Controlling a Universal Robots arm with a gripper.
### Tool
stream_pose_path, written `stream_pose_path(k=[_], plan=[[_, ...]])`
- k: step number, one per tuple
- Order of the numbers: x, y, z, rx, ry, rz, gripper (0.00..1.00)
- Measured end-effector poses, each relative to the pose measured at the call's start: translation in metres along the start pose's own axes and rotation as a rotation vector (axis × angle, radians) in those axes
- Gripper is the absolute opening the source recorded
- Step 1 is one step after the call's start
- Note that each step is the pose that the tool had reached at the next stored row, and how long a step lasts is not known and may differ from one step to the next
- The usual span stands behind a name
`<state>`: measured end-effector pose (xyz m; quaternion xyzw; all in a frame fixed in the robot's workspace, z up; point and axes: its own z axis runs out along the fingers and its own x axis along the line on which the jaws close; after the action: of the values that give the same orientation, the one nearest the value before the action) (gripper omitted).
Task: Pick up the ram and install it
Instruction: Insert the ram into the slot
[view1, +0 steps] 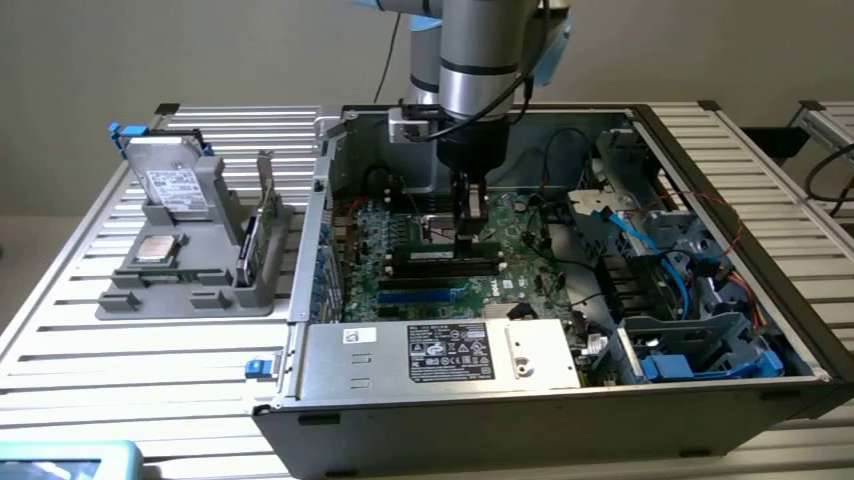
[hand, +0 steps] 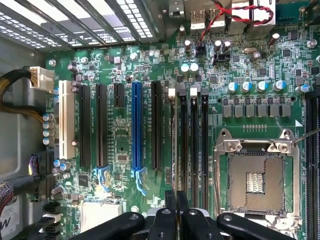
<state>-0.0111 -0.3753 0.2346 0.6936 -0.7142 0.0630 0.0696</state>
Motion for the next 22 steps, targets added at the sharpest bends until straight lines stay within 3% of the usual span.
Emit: stream_pose_path(k=[9, 13, 15, 18, 22], plan=[[0.0013, -0.0005, 0.0028, -0.0040, 0.0002, -0.001, 0.12], [0.0016, -0.0009, 0.0029, -0.0050, -0.0033, -0.005, 0.12], [0.0027, -0.0011, 0.0031, -0.0073, -0.0071, -0.007, 0.12], [0.0068, -0.0017, 0.0039, -0.0126, -0.0173, -0.008, 0.12], [0.0088, -0.0027, 0.0043, -0.0141, -0.0284, -0.009, 0.12]])
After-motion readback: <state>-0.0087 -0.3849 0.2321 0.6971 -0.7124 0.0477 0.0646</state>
